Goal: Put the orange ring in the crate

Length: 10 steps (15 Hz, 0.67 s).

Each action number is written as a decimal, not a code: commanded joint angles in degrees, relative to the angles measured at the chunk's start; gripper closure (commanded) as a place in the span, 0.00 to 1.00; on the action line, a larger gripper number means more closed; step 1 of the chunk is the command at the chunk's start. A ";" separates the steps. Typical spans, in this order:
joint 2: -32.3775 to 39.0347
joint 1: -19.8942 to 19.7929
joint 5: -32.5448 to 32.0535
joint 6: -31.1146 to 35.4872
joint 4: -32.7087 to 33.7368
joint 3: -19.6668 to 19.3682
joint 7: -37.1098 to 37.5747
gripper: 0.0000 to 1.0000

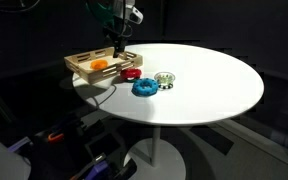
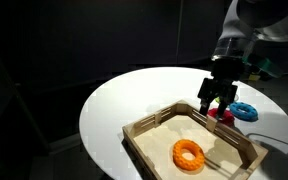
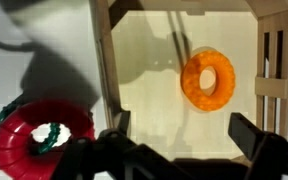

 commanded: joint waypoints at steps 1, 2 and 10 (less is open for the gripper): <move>-1.86 -1.67 -6.98 -2.92 0.82 -1.55 3.83 0.00; -2.19 -2.02 -8.64 -3.17 0.83 -1.93 4.54 0.00; -8.99 -4.09 -22.41 -4.23 -0.22 -3.88 12.54 0.00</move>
